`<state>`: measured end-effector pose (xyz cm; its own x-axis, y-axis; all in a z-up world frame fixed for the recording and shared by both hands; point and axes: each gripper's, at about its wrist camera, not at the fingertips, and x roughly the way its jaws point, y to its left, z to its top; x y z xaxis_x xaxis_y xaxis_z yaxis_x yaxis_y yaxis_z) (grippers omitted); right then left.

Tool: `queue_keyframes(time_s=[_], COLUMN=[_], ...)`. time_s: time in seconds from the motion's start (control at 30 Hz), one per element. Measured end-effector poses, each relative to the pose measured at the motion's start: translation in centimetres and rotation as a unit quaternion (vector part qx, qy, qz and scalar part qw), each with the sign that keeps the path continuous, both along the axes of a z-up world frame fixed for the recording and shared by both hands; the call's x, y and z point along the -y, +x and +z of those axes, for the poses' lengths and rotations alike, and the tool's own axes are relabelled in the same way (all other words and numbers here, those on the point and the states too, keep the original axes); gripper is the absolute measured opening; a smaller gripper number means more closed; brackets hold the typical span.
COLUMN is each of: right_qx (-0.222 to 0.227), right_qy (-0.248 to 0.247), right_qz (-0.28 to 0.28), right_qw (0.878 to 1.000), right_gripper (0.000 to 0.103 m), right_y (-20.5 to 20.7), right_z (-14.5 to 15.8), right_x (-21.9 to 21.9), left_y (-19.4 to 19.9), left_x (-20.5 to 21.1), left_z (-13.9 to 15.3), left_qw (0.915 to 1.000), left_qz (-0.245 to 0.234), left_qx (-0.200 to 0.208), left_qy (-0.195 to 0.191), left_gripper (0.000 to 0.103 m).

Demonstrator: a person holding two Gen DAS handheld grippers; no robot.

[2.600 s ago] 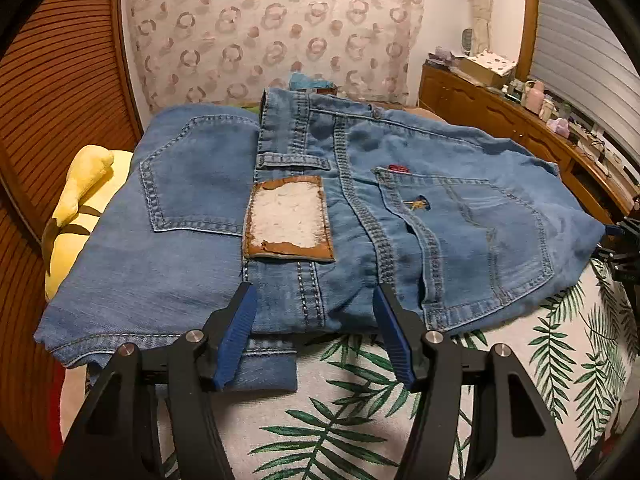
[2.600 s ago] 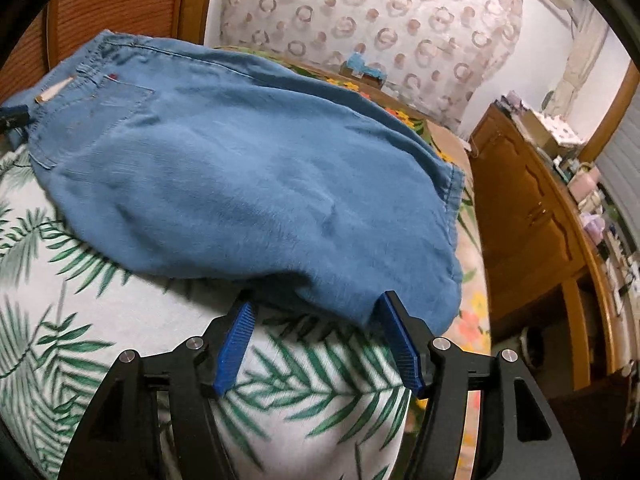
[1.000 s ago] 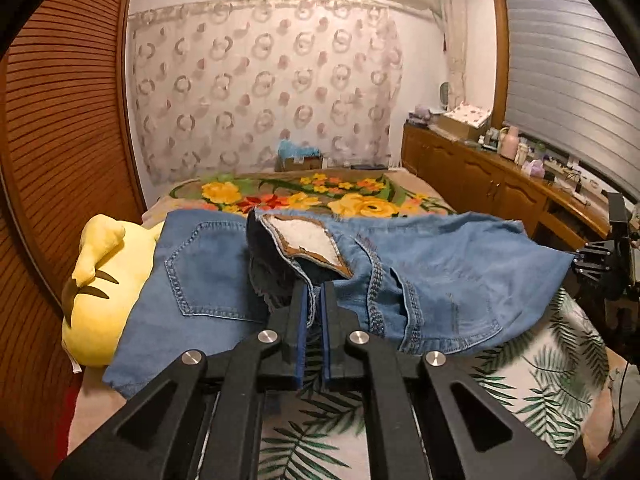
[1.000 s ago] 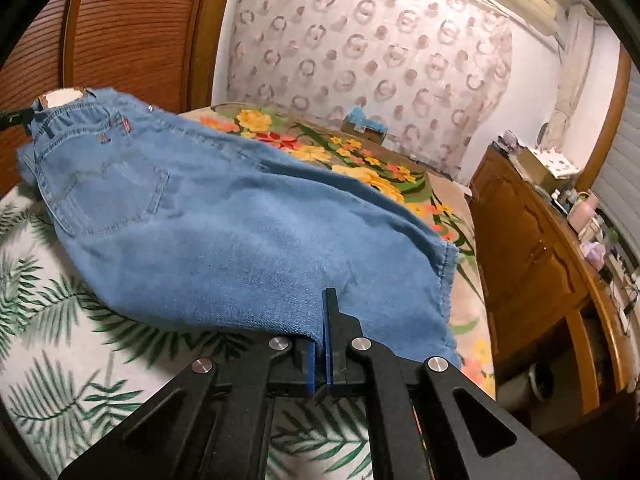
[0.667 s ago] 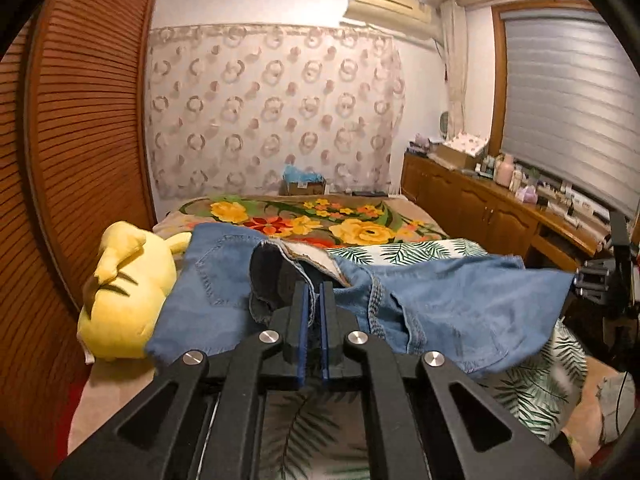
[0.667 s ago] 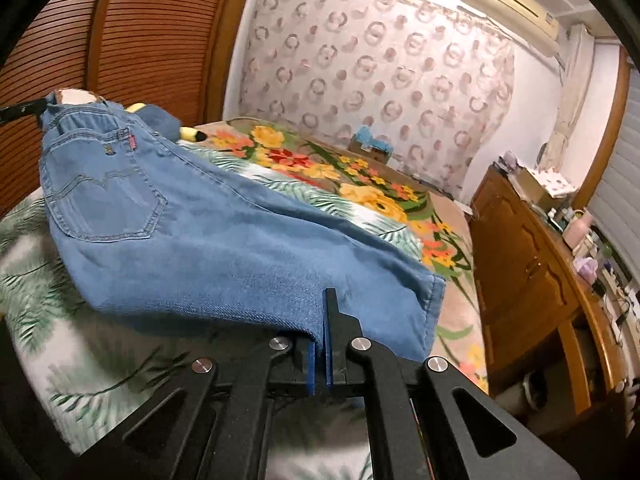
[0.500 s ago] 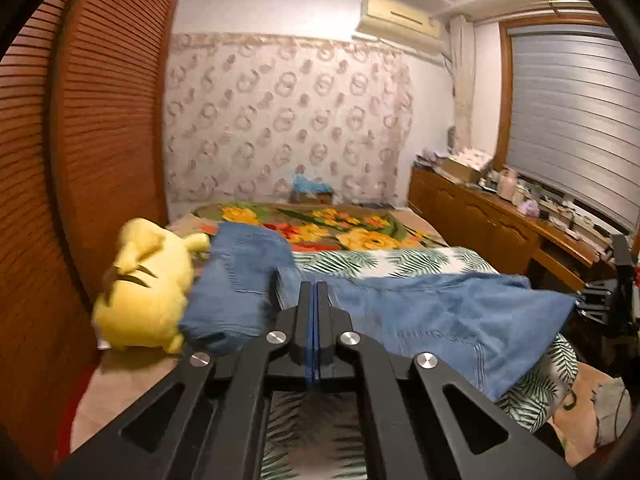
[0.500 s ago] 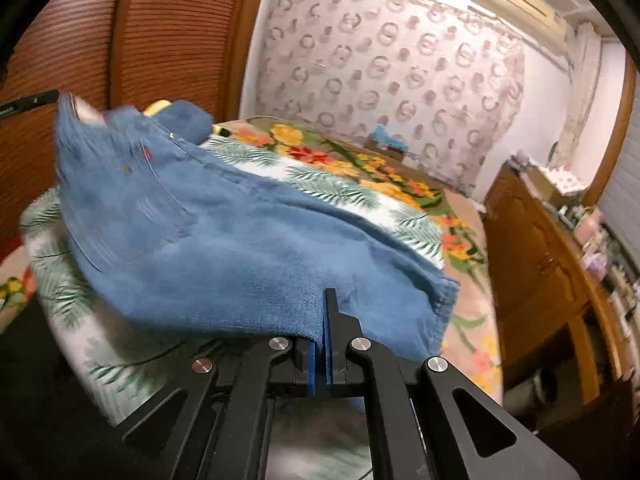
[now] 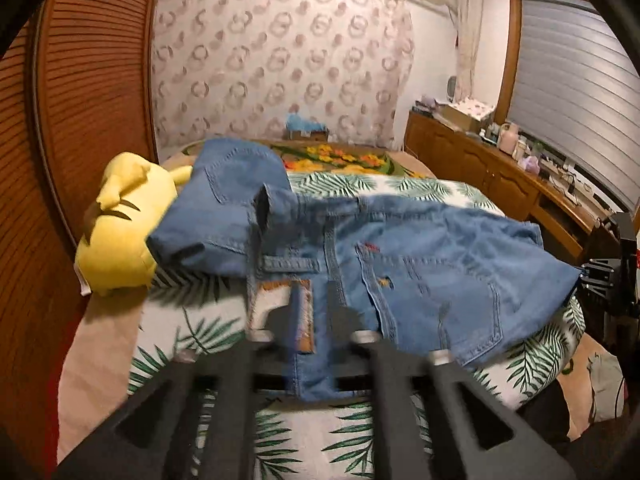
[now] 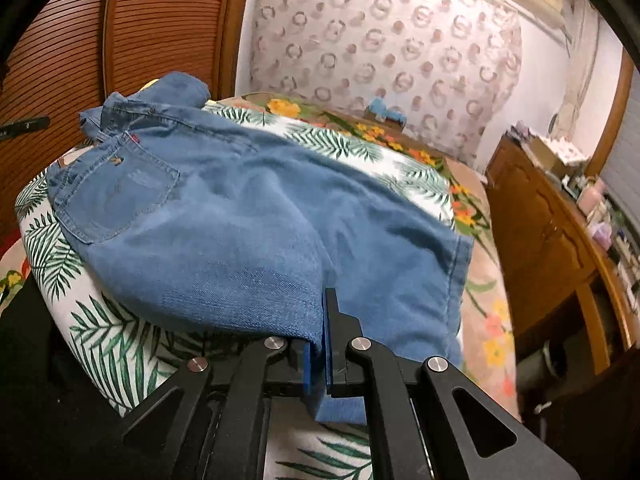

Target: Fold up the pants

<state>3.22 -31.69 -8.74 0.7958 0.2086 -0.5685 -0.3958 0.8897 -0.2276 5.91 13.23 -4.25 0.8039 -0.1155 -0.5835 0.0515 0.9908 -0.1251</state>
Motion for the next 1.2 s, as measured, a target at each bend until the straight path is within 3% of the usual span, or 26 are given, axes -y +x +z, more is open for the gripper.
queue_keyframes(time_s=[0.03,0.1,0.17,0.2,0.43,0.57,0.73,1.2], right_qx=[-0.004,-0.013,-0.020,-0.022,-0.025,-0.013,0.003,0.012], right_qy=[0.007,0.022,0.032,0.035,0.065,0.082,0.094,0.113], right_qz=[0.000,-0.003,-0.006,-0.009,-0.021,-0.031,-0.049,-0.106], right_qw=[1.000,1.000,0.999,0.999,0.997,0.996,0.994,0.988], right_gripper=[0.003,0.003,0.007,0.007,0.037,0.043,0.047,0.049], right_y=[0.0,-0.2,-0.7,-0.9,-3.6,-5.4,-6.6,-7.0], right_z=[-0.1,-0.3,-0.6,-0.6,-0.4,-0.4,-0.2,-0.8], right_x=[0.3,0.8,0.9,1.1,2.8,3.5,4.7,7.5], left_y=[-0.1,0.1,0.2,0.2,0.6,0.8,0.8,2.1], left_x=[0.3,0.8,1.1,1.2,3.6,4.8,6.4,9.0], left_z=[-0.3,-0.7,-1.0,-1.1,-2.1,-2.4,-2.6,-5.1], left_qw=[1.0000,0.9999,0.9998,0.9998,0.9996,0.9993,0.9989,0.9974], left_qz=[-0.002,-0.009,-0.013,-0.014,-0.028,-0.036,-0.045,-0.061], left_qx=[0.002,0.000,-0.001,0.000,-0.007,-0.008,-0.007,-0.033], left_qy=[-0.001,-0.006,-0.012,-0.013,-0.004,-0.006,0.016,0.022], left_gripper=[0.044,0.054,0.075,0.077,0.079,0.079,0.079,0.079])
